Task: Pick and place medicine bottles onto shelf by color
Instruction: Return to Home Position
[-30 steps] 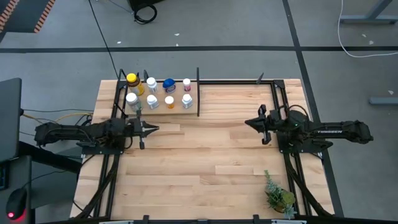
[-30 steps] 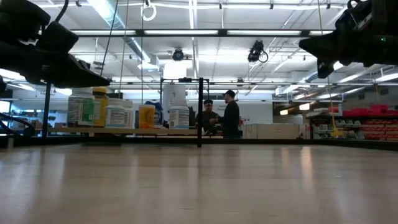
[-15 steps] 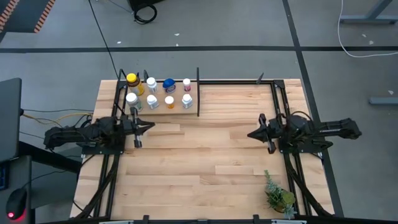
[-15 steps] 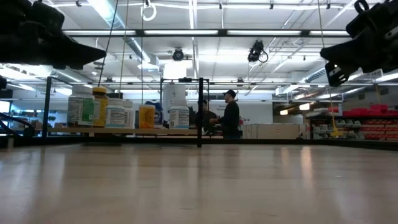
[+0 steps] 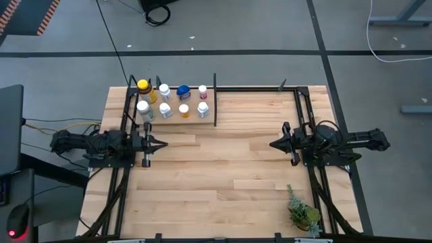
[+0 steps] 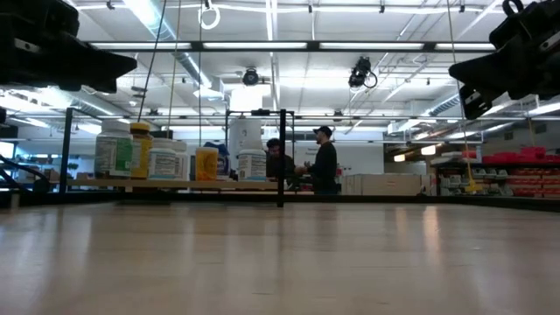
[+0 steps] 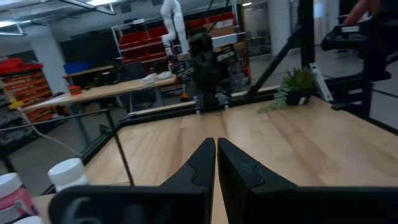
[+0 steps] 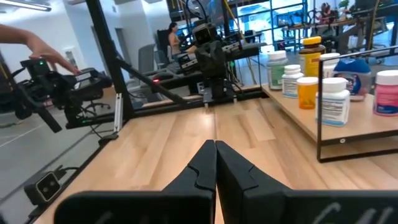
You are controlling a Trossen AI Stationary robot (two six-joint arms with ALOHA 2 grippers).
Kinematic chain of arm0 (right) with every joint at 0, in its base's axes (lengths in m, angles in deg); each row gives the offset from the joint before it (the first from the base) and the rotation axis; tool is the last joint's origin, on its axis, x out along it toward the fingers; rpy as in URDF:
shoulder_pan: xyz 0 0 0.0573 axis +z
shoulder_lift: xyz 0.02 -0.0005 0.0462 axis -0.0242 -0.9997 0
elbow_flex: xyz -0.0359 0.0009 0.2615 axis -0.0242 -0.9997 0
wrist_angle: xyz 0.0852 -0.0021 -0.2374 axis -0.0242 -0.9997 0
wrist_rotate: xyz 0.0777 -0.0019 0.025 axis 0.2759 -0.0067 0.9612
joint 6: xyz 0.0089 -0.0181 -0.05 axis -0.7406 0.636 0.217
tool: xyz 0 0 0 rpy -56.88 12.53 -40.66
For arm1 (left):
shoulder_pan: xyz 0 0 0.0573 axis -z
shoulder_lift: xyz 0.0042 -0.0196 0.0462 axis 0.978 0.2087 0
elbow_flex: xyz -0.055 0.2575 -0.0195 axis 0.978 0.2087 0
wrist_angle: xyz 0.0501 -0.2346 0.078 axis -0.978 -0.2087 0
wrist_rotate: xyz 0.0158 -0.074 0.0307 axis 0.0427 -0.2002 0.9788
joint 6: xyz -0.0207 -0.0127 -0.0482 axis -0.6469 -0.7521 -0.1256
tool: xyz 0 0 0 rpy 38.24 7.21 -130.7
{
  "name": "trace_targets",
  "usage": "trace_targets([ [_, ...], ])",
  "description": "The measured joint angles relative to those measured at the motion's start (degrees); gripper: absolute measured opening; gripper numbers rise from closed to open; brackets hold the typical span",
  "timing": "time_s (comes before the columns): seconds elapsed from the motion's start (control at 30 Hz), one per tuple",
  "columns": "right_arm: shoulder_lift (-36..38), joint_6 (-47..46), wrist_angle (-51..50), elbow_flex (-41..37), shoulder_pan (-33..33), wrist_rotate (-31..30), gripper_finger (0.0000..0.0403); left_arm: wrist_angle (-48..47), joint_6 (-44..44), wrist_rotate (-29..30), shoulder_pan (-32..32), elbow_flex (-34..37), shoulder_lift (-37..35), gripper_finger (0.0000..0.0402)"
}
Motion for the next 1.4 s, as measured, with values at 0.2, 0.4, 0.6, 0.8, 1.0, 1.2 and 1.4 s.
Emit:
trace_targets([
  [0.2, -1.8, 0.0, 2.7, 0.0, 0.1, 0.0, 0.0007, 0.9, 0.0, 0.1, 1.0, 0.0, 0.3, 0.0031],
  [0.4, -4.4, 0.0, 16.8, 0.0, 0.1, 0.0, 0.0007, 1.2, 0.0, 0.1, 1.0, 0.0, 0.3, 0.0035],
  [0.6, -5.2, 0.0, 33.6, 0.0, 0.1, 0.0, 0.0007, 1.3, 0.0, 0.1, 1.0, 0.0, 0.3, 0.0024],
  [0.8, -5.2, 0.0, 50.5, 0.0, 0.1, 0.0, 0.0007, 1.6, 0.0, 0.1, 1.0, 0.0, 0.3, 0.0030],
  [1.0, -5.2, 0.0, 56.1, 2.7, 0.1, 0.0, 0.0007, 1.7, 0.0, 0.1, 1.0, 0.0, 0.3, 0.0035],
  [1.2, -5.3, 0.0, 55.9, 9.7, 0.1, 0.0, 0.0007, 1.8, 0.0, 0.1, 1.0, 0.0, 0.3, 0.0025],
  [1.4, -5.3, 0.0, 55.8, 21.7, 0.1, 0.0, 0.0007, 1.8, 0.0, 0.1, 1.0, 0.0, 0.3, 0.0029],
])
